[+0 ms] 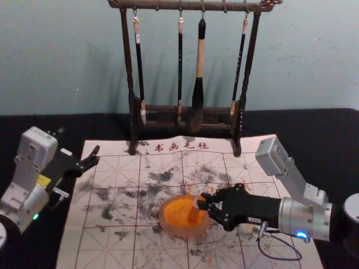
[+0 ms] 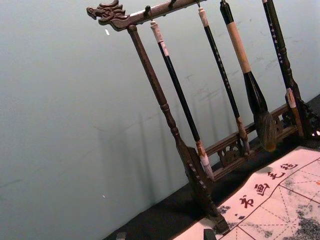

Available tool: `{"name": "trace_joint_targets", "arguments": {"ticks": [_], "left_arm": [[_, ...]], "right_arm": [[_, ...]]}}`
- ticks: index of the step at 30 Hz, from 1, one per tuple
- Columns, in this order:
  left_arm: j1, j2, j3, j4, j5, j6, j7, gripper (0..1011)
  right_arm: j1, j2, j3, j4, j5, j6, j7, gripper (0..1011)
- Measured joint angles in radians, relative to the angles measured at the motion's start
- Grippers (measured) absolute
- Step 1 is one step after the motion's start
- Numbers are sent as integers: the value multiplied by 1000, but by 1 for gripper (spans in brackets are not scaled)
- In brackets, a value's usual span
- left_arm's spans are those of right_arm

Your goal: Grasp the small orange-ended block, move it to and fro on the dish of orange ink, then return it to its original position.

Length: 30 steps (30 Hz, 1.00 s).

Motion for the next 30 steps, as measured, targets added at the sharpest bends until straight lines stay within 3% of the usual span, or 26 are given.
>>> {"name": "trace_joint_targets", "arguments": {"ticks": [18,30], "left_arm": [[0,0,0,0,0,0,0,1001],[0,0,0,0,0,0,0,1001]], "right_arm": [[34,-33,-38,32,-13,-2,10,104],[62,-58,-41,79,-27,-1,-7,104]]}}
